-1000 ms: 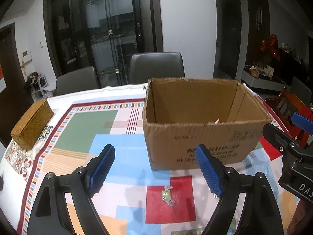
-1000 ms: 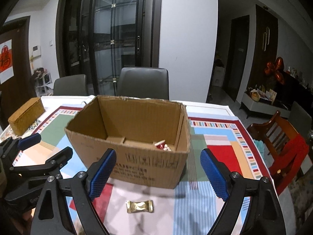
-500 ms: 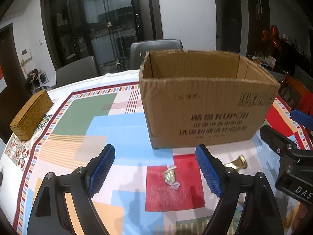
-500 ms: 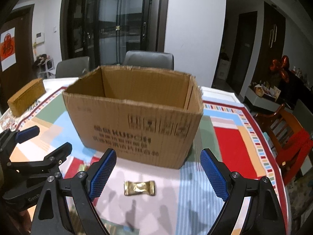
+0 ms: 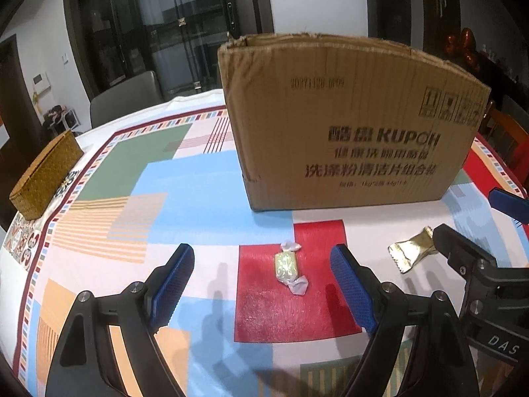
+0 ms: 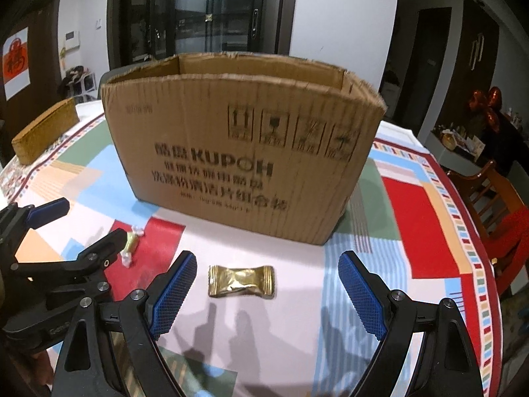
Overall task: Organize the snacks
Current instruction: 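Move both open tools back from the box toward the last two candies, then grasp the gold-wrapped candy with the right tool while the left tool grasps the green candy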
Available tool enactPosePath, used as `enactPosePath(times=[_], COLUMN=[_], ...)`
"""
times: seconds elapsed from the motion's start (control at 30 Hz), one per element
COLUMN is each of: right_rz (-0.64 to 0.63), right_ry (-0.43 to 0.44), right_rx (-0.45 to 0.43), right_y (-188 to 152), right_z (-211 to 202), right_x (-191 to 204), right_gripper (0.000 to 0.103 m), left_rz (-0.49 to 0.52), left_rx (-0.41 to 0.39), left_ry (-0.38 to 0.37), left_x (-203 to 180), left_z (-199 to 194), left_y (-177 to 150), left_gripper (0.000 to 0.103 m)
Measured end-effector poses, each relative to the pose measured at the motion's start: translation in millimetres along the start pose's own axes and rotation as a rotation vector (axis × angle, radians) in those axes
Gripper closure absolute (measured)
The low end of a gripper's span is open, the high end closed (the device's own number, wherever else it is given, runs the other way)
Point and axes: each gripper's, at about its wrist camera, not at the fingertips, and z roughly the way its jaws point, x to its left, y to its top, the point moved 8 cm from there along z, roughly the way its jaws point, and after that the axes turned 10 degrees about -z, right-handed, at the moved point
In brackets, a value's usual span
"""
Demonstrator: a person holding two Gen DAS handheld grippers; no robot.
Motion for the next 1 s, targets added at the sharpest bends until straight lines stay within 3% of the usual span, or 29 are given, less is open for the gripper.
enactPosePath(times=[0.57, 1.0], right_rz=[-0.035, 0.043], right_ry=[0.063, 0.088], right_rx=[0.108, 0.14], right_y=[-18.8, -33.3], right_z=[36.8, 52.8], right_x=[17.5, 7.0], right_gripper=[0.015, 0.015], left_rz=[-0.007, -0.01], left_rx=[0.053, 0.062], left_ry=[0.027, 0.024], left_x=[-2.5, -8.7], left_z=[29.4, 38.4], left_y=[-14.8, -19.4], left_gripper=[0.028, 0.033])
